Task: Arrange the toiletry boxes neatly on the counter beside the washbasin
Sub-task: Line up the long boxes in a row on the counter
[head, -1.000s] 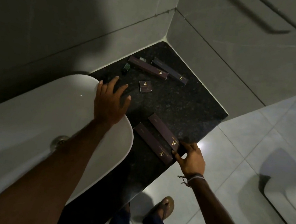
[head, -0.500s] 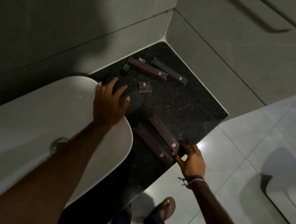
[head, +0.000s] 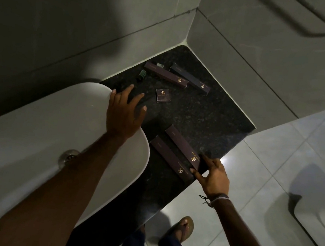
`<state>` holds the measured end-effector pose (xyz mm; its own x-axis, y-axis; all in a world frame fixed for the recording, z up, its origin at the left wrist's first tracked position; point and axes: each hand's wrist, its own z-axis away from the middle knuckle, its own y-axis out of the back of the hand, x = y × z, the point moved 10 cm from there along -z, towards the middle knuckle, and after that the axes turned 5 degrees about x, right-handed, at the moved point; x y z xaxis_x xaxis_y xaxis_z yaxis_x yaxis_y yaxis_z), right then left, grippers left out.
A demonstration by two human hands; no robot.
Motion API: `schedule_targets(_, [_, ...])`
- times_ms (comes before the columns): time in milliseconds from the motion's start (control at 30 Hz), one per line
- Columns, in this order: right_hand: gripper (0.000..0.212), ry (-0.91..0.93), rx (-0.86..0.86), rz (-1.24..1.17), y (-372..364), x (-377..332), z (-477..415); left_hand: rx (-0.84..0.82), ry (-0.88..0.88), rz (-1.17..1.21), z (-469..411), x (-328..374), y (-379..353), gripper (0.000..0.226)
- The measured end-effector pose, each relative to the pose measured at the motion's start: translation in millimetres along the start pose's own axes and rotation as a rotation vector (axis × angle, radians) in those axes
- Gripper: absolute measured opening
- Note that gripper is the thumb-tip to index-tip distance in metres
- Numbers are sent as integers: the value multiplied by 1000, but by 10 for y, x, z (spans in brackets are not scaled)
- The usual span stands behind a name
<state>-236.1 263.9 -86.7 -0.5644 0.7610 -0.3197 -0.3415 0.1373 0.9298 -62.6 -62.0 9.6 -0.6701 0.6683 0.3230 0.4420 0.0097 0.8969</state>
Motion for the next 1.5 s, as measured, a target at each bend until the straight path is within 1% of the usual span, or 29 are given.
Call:
schedule_targets(67, [76,-30,73,-68,119,39,-43,-15,2,-7,-3,-6,-19,56])
schedule_targets(133, [79,-49,152,-145,243,-8,-172,-21,10,-14,-4,-23,-29,57])
schedule_targets(200, [74,-8,157,-183,267,-227,-421,-22,10,-10,-4,-28,-34,58])
schedule_targets(300, [59,139,110,-176,190,-770,-945,-16,5,-9,-6,-22,-42,58])
schedule_targets(400, [57,267,77,-67,160,-1262,-1563,22,-2,0,-6,-30,-38,56])
schedule_targets(500, [63,384,57,150,154,-1633,-2169,52,-6,24,-2,-57,-66,54])
schedule_targets(600, [67,463,-5,343,65,-1859,-2561,62,-5,40,-13,-72,-75,53])
schedule_targets(667, [68,491,-65,448,-51,-1866,-2634,53,-1,49,-19,-72,-81,54])
schedule_targets(767, [67,487,-64,467,-89,-1708,-2511,50,-3,50,-20,-68,-74,54])
schedule_targets(833, [65,463,-33,430,-12,-1500,-2331,54,-1,51,-17,-65,-63,53])
schedule_targets(933, [56,423,41,371,206,-1065,-1969,48,7,58,-15,-55,-47,52])
schedule_targets(1000, [48,371,80,310,326,-732,-1698,41,10,55,-11,-44,-34,53])
schedule_targets(1133, [40,182,108,156,380,-170,-1155,33,9,53,-8,-37,-18,54])
schedule_targets(1300, [37,213,147,147,317,-29,-637,54,2,49,2,-29,-17,53])
schedule_targets(1500, [39,269,177,98,304,-46,-506,74,-6,34,5,-52,-41,53])
